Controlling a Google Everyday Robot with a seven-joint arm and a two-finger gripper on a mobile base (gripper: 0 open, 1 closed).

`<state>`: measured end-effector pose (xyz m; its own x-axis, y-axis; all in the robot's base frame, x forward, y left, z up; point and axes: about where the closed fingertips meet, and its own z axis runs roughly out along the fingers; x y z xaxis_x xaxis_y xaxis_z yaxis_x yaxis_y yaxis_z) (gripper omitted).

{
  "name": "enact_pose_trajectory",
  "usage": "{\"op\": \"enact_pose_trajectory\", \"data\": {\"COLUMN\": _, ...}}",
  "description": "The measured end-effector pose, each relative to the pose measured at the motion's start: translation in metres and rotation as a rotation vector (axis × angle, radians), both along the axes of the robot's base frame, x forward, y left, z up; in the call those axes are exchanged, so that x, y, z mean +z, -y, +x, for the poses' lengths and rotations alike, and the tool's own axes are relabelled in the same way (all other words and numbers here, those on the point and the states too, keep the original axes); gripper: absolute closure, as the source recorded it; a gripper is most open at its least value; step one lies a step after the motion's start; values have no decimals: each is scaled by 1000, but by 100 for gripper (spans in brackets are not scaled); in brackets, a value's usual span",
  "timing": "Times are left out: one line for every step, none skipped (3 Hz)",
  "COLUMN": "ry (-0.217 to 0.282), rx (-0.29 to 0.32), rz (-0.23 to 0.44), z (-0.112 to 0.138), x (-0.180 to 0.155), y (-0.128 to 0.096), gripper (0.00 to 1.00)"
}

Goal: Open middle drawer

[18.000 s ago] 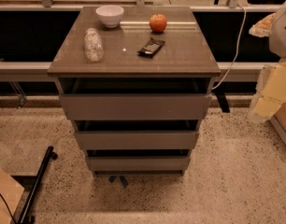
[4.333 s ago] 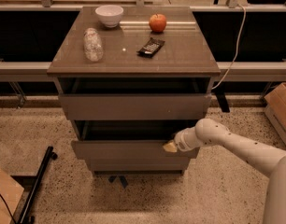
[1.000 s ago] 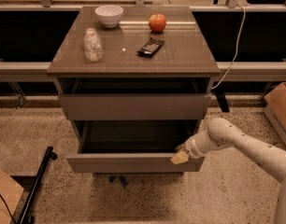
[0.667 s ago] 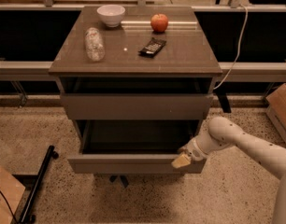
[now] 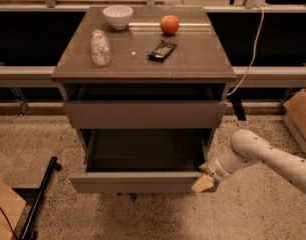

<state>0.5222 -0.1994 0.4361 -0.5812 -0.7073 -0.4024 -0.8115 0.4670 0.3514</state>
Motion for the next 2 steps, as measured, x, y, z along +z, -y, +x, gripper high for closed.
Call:
{"op": "enact_pose_trajectory", "data": {"ry": 0, "rx": 0, "rz": 0, "z": 3, "x": 0, "y": -1, "gripper": 100}}
{"op": "enact_pose_trajectory", "data": {"ry": -48, "rx": 22, "rz": -4, "z": -37, "x": 5, "y": 18, "gripper": 100}}
